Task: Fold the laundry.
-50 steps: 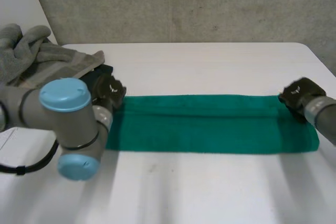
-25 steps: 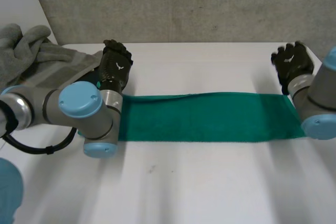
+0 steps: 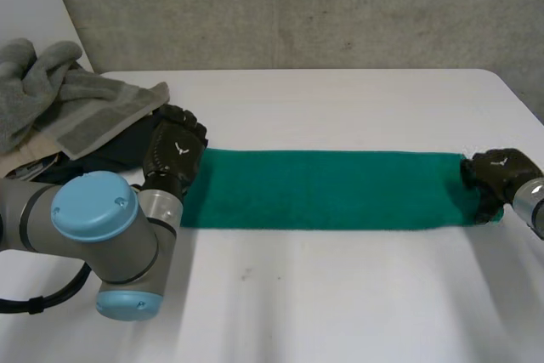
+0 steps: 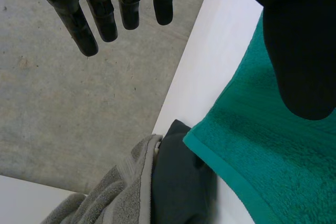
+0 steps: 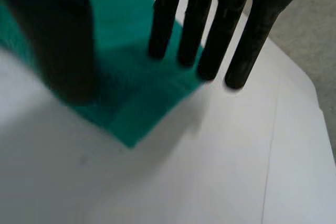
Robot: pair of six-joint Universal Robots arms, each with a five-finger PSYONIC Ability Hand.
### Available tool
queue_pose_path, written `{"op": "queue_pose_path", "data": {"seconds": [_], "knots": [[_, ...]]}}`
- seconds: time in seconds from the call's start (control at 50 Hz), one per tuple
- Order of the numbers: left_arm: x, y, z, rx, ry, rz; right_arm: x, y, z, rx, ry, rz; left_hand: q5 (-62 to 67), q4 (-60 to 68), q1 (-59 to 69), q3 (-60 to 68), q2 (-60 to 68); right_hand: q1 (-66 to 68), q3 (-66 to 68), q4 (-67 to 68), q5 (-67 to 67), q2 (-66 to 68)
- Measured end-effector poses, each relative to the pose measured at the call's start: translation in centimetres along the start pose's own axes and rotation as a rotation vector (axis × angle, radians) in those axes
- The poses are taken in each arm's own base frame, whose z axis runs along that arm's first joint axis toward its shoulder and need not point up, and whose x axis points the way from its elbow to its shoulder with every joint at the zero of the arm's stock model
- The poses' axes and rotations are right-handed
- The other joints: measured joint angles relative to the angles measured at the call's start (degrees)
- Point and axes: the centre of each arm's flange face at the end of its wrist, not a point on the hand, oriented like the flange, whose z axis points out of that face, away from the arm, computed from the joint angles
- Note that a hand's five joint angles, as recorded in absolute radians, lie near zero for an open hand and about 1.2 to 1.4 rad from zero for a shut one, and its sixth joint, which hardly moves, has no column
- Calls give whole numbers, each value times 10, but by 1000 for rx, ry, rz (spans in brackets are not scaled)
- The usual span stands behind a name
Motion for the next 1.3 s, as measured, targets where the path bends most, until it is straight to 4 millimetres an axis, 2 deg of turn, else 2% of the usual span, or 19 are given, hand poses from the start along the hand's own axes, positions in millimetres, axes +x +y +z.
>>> {"op": "queue_pose_path", "data": {"seconds": [0.04,0.1,0.18,0.42,0.52,0.6,0.64,0.72,0.8,0.9,0.98,1.0,1.04,1.06,1.1,1.16,1.24,1.26,1.3], "knots": [[1,-1,-1,1,1,0,0,7,9,-3,7,-32,0,0,0,0,0,158,186,186,182,199],[2,-4,-2,9,4,-1,3,14,19,-11,24,-72,0,0,0,0,0,251,320,323,312,322],[1,-9,-5,22,3,-2,15,20,23,-29,63,-94,0,0,0,0,0,251,329,334,323,326],[-19,-25,-17,58,-33,-15,105,20,0,-63,318,-229,0,0,0,0,0,251,329,335,323,326],[-26,-26,-20,59,-45,-31,109,8,0,-28,341,-315,0,0,0,0,0,254,329,335,328,326],[-31,-26,-20,56,-56,-58,88,-20,2,78,317,-373,0,0,0,0,0,255,329,335,328,326],[-33,-25,-20,55,-61,-70,61,-44,2,184,275,-407,0,0,0,0,0,256,330,335,329,326],[-39,-24,-19,50,-72,-94,-17,-96,-11,450,112,-475,0,0,0,0,0,257,330,335,330,326],[-40,-24,-20,42,-68,-101,-96,-127,-35,668,-94,-531,0,0,0,0,0,257,330,335,330,326],[-38,-23,-21,35,-55,-100,-181,-131,-60,819,-336,-581,0,0,0,0,0,257,330,335,330,326],[-35,-23,-22,34,-45,-101,-215,-124,-66,847,-432,-595,0,0,0,0,0,257,330,335,330,326],[-35,-24,-23,34,-43,-103,-234,-117,-67,843,-479,-597,0,0,0,0,0,123,204,209,208,187],[-33,-24,-23,35,-38,-106,-246,-111,-67,825,-503,-591,0,0,0,0,0,64,133,150,151,126],[-32,-25,-24,37,-35,-108,-250,-108,-66,807,-506,-579,0,0,0,0,0,-115,-51,-46,-44,-73],[-30,-26,-24,43,-30,-112,-251,-108,-64,769,-491,-541,0,0,0,0,0,-185,-193,-186,-175,-195],[-28,-29,-25,50,-26,-115,-245,-110,-61,727,-458,-485,0,0,0,0,0,-192,-219,-211,-198,-218],[-26,-36,-27,73,-17,-125,-209,-115,-51,617,-363,-302,0,0,0,0,0,-192,-225,-213,-201,-222],[-24,-40,-28,87,-13,-133,-183,-114,-47,554,-318,-189,0,0,0,0,0,-192,-225,-213,-201,-222],[-24,-41,-28,90,-12,-135,-177,-113,-46,538,-308,-162,0,0,0,0,0,-192,-225,-213,-201,-222]]}}
